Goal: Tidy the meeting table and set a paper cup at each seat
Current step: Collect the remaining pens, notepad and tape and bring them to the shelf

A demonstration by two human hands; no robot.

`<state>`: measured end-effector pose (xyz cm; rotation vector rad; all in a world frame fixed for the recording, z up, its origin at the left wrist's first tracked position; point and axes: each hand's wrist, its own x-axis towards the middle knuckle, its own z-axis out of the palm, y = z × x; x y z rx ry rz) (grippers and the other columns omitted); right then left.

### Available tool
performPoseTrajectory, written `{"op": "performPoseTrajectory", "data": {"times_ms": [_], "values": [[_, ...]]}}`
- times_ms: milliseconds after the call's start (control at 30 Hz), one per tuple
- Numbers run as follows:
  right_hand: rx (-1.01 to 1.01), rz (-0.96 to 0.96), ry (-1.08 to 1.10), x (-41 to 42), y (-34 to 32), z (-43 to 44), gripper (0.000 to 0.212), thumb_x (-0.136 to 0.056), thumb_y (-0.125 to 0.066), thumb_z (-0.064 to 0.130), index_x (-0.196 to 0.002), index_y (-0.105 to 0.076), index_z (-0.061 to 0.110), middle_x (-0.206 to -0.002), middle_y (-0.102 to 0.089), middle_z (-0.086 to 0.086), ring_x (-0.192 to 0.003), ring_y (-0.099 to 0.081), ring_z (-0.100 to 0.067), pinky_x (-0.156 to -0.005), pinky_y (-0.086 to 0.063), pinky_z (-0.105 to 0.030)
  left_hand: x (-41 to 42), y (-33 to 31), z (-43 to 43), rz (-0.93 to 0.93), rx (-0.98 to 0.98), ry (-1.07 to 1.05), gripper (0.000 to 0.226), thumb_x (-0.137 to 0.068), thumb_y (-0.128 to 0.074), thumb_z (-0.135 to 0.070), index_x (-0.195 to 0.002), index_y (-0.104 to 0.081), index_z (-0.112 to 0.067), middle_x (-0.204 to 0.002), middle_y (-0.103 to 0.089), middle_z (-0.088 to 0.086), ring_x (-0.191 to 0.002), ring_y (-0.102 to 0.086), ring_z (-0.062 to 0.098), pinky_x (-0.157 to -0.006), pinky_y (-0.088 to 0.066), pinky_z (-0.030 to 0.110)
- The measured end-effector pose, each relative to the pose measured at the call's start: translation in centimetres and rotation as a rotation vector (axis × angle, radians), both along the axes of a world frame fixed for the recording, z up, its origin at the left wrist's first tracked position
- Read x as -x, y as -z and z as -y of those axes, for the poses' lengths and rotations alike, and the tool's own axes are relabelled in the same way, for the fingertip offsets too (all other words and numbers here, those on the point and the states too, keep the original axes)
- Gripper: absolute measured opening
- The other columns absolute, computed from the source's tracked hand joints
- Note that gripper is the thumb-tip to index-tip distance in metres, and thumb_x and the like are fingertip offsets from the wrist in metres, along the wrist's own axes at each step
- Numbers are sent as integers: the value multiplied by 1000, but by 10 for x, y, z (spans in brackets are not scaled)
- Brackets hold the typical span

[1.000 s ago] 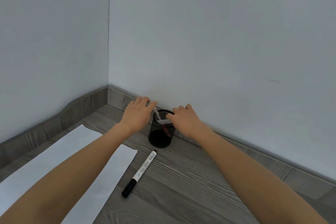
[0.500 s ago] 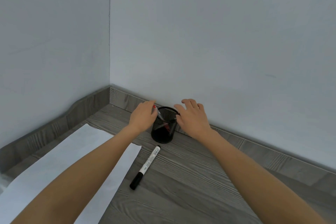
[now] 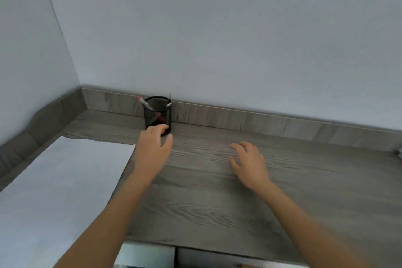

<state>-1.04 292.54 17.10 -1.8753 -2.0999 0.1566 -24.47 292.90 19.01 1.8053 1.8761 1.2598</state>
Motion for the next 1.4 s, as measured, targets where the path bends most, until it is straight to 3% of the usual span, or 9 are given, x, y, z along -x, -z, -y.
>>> {"op": "performPoseTrajectory", "data": {"times_ms": [300,467,600,667,767,867,1100,1267,1400], "values": [[33,-104,359,-127,23,167,43,-94,-41,32,-134,-37,18,-144,-33,-12,-132,-29,-30,-106,-26,-45,-178,53,118,-87,223,405,25,-94,-44,-23,-108,-59,-9,-110,-58,8,-107,-50,27,-92,-41,39],[-41,-192,769,-199,61,321,41,-90,-48,27,-126,-49,10,-136,-43,-19,-129,-36,-37,-101,-34,-52,-281,63,215,-332,84,759,36,-81,-38,-31,-82,-68,-11,-84,-68,9,-81,-61,32,-69,-49,36],[131,-375,1160,-226,101,441,43,-92,-44,30,-133,-39,16,-140,-39,-9,-130,-32,-28,-106,-32,-42,-351,94,294,-383,327,1131,41,-85,-39,-35,-101,-66,-9,-102,-66,9,-101,-57,27,-84,-45,36],[180,-457,1323,-224,115,498,44,-93,-42,32,-134,-36,18,-141,-38,-7,-130,-32,-25,-106,-33,-39,-379,112,333,-429,466,1291,45,-82,-37,-38,-100,-65,-8,-96,-67,7,-100,-59,27,-85,-47,39],[183,-576,1547,-210,128,560,42,-94,-41,31,-133,-37,18,-139,-40,-6,-128,-35,-24,-105,-33,-36,-415,135,375,-482,629,1459,24,-92,-47,-23,-95,-63,-6,-84,-64,1,-100,-60,30,-81,-43,34],[147,-650,1735,-197,135,607,42,-94,-42,32,-133,-38,17,-136,-44,-7,-126,-38,-24,-102,-34,-34,-446,154,416,-594,650,1625,23,-91,-51,-16,-104,-63,-1,-106,-68,16,-104,-60,30,-82,-42,33],[107,-746,2035,-191,147,674,40,-94,-41,34,-130,-42,16,-134,-47,-4,-126,-39,-20,-103,-34,-31,-509,167,499,-678,709,1941,23,-91,-51,-16,-110,-61,-5,-113,-65,13,-107,-59,27,-90,-45,34],[117,-759,2142,-229,152,702,36,-95,-39,32,-126,-46,15,-131,-49,-4,-123,-40,-20,-100,-33,-30,-571,171,534,-688,701,2001,26,-92,-47,-16,-111,-61,-6,-108,-65,13,-99,-59,27,-77,-40,27],[84,-781,2199,-276,154,719,36,-94,-40,31,-124,-49,14,-129,-50,-6,-120,-44,-21,-98,-35,-29,-641,170,551,-651,690,2013,21,-91,-49,-14,-103,-63,-5,-93,-65,11,-91,-60,28,-77,-45,34]]}}
